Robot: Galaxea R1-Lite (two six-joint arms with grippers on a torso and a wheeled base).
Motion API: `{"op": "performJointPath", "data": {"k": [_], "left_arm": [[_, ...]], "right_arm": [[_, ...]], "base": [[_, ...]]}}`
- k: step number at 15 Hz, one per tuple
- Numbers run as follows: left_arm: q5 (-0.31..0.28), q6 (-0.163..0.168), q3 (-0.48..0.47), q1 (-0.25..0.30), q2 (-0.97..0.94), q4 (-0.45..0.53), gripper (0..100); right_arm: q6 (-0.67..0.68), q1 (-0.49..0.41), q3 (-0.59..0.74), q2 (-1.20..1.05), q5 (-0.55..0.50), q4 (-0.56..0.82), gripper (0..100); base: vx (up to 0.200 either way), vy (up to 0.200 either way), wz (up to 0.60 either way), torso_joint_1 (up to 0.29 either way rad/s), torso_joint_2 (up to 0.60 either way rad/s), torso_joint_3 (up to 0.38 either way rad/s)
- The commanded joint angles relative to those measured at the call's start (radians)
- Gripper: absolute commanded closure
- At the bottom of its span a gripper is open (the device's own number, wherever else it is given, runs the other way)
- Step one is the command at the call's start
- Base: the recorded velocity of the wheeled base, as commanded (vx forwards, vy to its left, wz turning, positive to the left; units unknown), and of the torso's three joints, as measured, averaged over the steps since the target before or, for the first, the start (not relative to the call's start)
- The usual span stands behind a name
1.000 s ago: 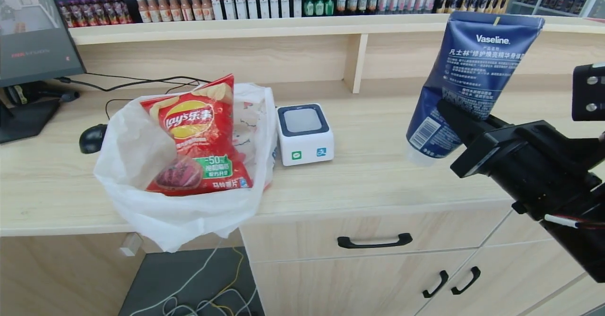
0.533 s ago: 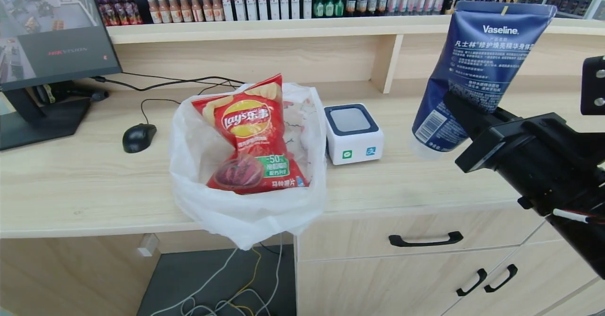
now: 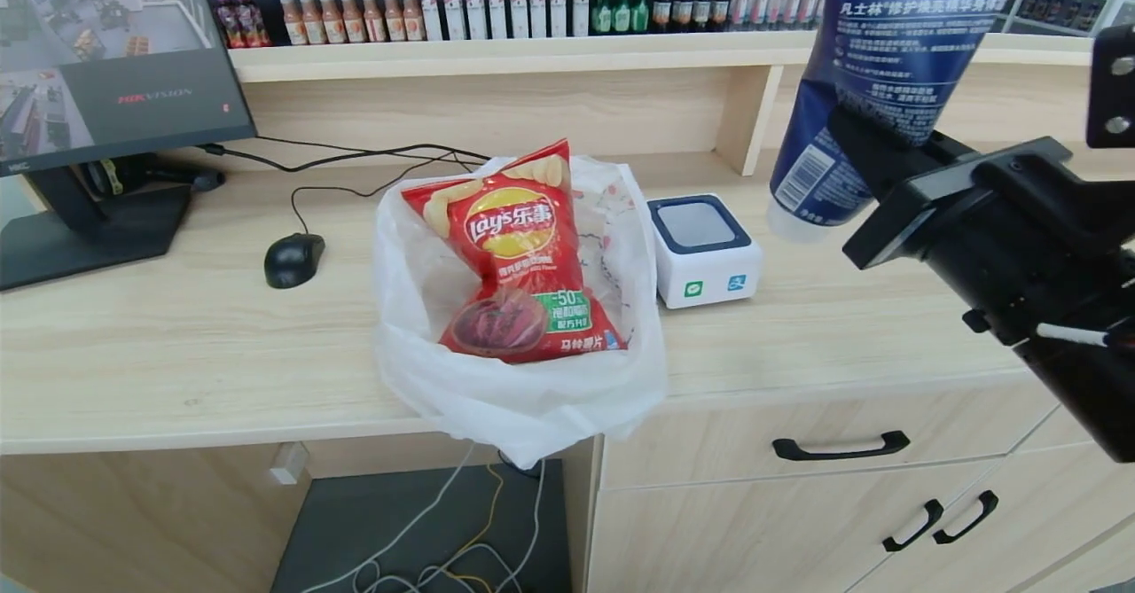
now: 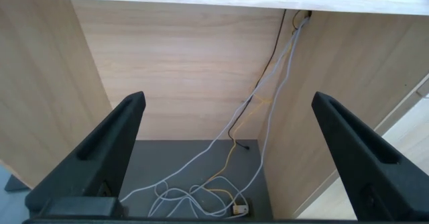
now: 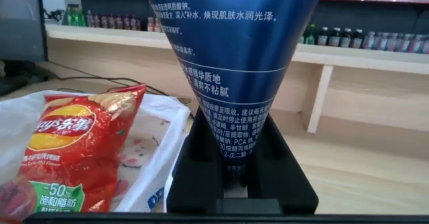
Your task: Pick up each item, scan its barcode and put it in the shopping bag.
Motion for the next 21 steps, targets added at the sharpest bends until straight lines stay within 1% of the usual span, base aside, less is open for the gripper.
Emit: {"op": "performJointPath", "data": {"k": [1, 3, 6, 7, 9, 10, 13, 15, 16, 17, 18, 19, 21], "left_arm": [[0.000, 0.000, 0.000, 0.000, 0.000, 0.000, 0], [0.000, 0.000, 0.000, -0.001, 0.000, 0.000, 0], [0.000, 0.000, 0.000, 0.000, 0.000, 0.000, 0], [0.000, 0.000, 0.000, -0.001, 0.000, 0.000, 0], [0.000, 0.000, 0.000, 0.000, 0.000, 0.000, 0], [0.000, 0.000, 0.000, 0.000, 0.000, 0.000, 0], [0.000, 0.000, 0.000, 0.000, 0.000, 0.000, 0], [0.000, 0.000, 0.000, 0.000, 0.000, 0.000, 0], [0.000, 0.000, 0.000, 0.000, 0.000, 0.000, 0], [0.000, 0.000, 0.000, 0.000, 0.000, 0.000, 0], [0.000, 0.000, 0.000, 0.000, 0.000, 0.000, 0], [0.000, 0.000, 0.000, 0.000, 0.000, 0.000, 0], [0.000, 0.000, 0.000, 0.000, 0.000, 0.000, 0]], "right_arm": [[-0.052, -0.005, -0.070, 0.063, 0.061, -0.002, 100], [-0.098, -0.037, -0.146, 0.121, 0.151, 0.000, 100], [-0.135, -0.052, -0.235, 0.179, 0.214, 0.000, 100], [-0.161, -0.066, -0.281, 0.213, 0.263, -0.002, 100], [-0.242, -0.115, -0.320, 0.241, 0.361, -0.005, 100], [-0.276, -0.134, -0.332, 0.248, 0.391, -0.006, 100], [-0.336, -0.146, -0.332, 0.262, 0.397, -0.016, 100], [-0.359, -0.147, -0.334, 0.322, 0.438, -0.122, 100], [-0.383, -0.149, -0.335, 0.350, 0.486, -0.172, 100], [-0.409, -0.149, -0.332, 0.360, 0.526, -0.183, 100], [-0.428, -0.155, -0.329, 0.362, 0.544, -0.184, 100], [-0.437, -0.158, -0.329, 0.366, 0.546, -0.186, 100], [-0.452, -0.172, -0.334, 0.420, 0.559, -0.253, 100]], "base": [[0.000, 0.000, 0.00, 0.000, 0.00, 0.000], [0.000, 0.000, 0.00, 0.000, 0.00, 0.000], [0.000, 0.000, 0.00, 0.000, 0.00, 0.000], [0.000, 0.000, 0.00, 0.000, 0.00, 0.000], [0.000, 0.000, 0.00, 0.000, 0.00, 0.000], [0.000, 0.000, 0.00, 0.000, 0.00, 0.000], [0.000, 0.000, 0.00, 0.000, 0.00, 0.000], [0.000, 0.000, 0.00, 0.000, 0.00, 0.000], [0.000, 0.000, 0.00, 0.000, 0.00, 0.000], [0.000, 0.000, 0.00, 0.000, 0.00, 0.000], [0.000, 0.000, 0.00, 0.000, 0.00, 0.000], [0.000, 0.000, 0.00, 0.000, 0.00, 0.000], [0.000, 0.000, 0.00, 0.000, 0.00, 0.000]]}}
